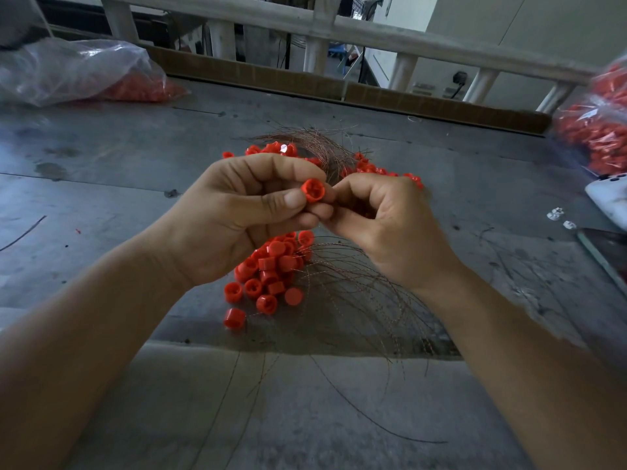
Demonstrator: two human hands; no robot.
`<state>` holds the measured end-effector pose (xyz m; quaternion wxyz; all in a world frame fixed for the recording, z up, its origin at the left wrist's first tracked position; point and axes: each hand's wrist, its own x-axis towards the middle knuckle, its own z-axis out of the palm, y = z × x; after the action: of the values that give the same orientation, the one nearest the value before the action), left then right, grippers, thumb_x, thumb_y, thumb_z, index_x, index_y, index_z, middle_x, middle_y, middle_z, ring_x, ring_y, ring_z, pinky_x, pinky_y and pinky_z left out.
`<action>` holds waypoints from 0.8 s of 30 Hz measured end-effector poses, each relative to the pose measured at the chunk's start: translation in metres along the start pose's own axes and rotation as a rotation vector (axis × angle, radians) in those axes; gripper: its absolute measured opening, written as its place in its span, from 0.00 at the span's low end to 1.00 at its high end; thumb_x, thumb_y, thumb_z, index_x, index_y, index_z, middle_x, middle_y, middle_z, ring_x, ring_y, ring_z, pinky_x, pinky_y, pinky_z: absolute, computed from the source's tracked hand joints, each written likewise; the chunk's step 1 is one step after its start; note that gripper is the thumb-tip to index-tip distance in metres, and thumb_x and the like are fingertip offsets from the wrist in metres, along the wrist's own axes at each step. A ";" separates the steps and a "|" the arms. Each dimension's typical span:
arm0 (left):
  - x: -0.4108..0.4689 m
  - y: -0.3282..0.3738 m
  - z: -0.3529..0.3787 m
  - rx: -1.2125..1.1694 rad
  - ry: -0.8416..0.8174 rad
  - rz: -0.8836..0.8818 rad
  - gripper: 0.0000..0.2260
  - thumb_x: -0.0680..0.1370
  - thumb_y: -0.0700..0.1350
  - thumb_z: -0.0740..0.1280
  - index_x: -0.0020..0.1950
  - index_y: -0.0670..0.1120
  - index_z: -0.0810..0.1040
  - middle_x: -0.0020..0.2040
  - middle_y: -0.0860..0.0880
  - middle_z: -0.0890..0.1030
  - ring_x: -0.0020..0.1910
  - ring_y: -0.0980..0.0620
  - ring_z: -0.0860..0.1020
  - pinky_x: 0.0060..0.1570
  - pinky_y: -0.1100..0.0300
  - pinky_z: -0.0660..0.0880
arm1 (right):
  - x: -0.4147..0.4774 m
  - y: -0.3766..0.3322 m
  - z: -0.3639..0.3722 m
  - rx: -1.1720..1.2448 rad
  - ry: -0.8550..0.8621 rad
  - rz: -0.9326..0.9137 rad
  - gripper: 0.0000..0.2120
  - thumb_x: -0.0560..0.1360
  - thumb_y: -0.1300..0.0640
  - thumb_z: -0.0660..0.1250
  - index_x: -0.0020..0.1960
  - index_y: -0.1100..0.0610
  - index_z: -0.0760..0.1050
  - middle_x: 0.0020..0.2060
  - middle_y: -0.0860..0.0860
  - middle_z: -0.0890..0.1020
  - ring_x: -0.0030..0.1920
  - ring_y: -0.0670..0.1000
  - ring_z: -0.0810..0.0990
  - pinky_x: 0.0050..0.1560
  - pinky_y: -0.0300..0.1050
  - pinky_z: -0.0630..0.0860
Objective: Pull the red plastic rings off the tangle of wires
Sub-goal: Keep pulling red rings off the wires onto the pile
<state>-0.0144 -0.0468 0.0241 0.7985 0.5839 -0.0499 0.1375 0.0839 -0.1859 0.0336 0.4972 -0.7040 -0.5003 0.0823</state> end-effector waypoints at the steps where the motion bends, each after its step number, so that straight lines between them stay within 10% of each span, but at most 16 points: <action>1: 0.000 0.000 0.000 -0.008 0.006 -0.001 0.09 0.63 0.38 0.68 0.40 0.43 0.84 0.38 0.47 0.84 0.38 0.54 0.83 0.37 0.68 0.78 | 0.001 -0.001 -0.002 -0.002 0.005 0.003 0.08 0.71 0.63 0.70 0.37 0.50 0.77 0.30 0.49 0.79 0.32 0.49 0.75 0.34 0.45 0.73; 11: 0.000 0.002 -0.004 -0.053 0.032 0.004 0.09 0.64 0.39 0.68 0.41 0.44 0.84 0.39 0.47 0.84 0.39 0.54 0.83 0.38 0.68 0.78 | 0.014 0.023 -0.057 -0.085 0.240 0.333 0.11 0.74 0.53 0.66 0.34 0.55 0.77 0.22 0.44 0.76 0.20 0.41 0.70 0.22 0.29 0.65; 24: -0.001 -0.003 -0.002 -0.027 0.021 -0.059 0.10 0.67 0.35 0.64 0.42 0.42 0.84 0.39 0.46 0.83 0.39 0.53 0.83 0.38 0.67 0.78 | 0.022 0.082 -0.061 -0.666 0.262 0.365 0.10 0.73 0.63 0.66 0.52 0.54 0.79 0.46 0.49 0.81 0.43 0.45 0.75 0.48 0.37 0.68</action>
<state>-0.0148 -0.0455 0.0208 0.8106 0.5728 -0.0262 0.1192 0.1830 -0.2061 0.0079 0.2788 -0.9086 -0.2985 -0.0878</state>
